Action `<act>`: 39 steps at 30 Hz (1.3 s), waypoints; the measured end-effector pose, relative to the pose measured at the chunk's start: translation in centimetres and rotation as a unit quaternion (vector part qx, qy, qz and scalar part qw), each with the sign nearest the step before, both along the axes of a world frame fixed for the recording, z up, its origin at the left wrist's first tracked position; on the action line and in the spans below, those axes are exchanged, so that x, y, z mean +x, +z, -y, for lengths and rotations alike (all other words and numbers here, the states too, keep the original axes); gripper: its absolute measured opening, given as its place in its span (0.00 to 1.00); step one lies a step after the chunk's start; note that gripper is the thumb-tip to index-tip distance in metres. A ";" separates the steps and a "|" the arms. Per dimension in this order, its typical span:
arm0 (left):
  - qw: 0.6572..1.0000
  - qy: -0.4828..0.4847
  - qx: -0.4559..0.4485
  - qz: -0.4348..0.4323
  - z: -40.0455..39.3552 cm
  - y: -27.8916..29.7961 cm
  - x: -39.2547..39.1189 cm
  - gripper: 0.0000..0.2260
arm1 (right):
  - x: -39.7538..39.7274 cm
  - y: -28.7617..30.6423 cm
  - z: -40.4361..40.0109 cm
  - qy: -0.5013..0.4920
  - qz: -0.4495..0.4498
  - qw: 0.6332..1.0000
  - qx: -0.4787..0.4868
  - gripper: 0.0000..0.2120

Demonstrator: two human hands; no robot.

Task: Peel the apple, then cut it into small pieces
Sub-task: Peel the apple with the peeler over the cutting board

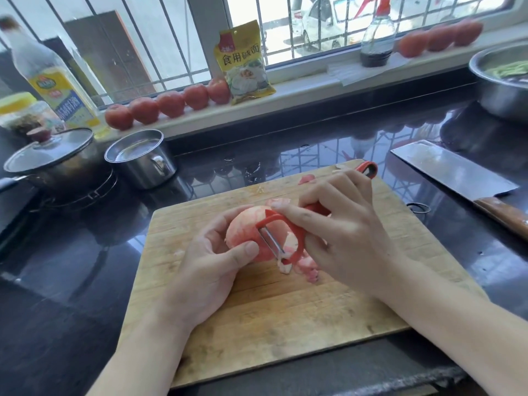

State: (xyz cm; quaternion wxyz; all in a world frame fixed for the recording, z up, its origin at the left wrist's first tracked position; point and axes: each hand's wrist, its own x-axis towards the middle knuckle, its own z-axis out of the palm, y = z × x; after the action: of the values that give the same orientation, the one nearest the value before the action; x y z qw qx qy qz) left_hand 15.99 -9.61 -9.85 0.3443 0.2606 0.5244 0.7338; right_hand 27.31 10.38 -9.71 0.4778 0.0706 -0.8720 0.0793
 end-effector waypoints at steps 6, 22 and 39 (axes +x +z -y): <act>1.000 -0.018 0.003 0.007 0.2 0.2 -0.2 0.40 | -0.6 -0.5 -1.2 -0.045 0.020 0.998 -0.048 0.16; 0.925 0.046 -0.238 -0.293 2.3 0.8 0.4 0.32 | -0.4 -0.6 -2.8 -0.098 0.127 0.981 -0.108 0.16; 0.915 0.080 -0.256 -0.303 3.3 0.6 0.2 0.28 | -3.1 3.8 -3.7 -0.075 0.177 0.981 -0.018 0.05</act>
State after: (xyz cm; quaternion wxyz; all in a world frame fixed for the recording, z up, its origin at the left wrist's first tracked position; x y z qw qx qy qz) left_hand 16.19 -12.94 -9.30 0.1638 0.3303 0.7924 0.4860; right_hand 24.16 14.06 -5.87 0.3216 -0.0189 -0.9441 0.0704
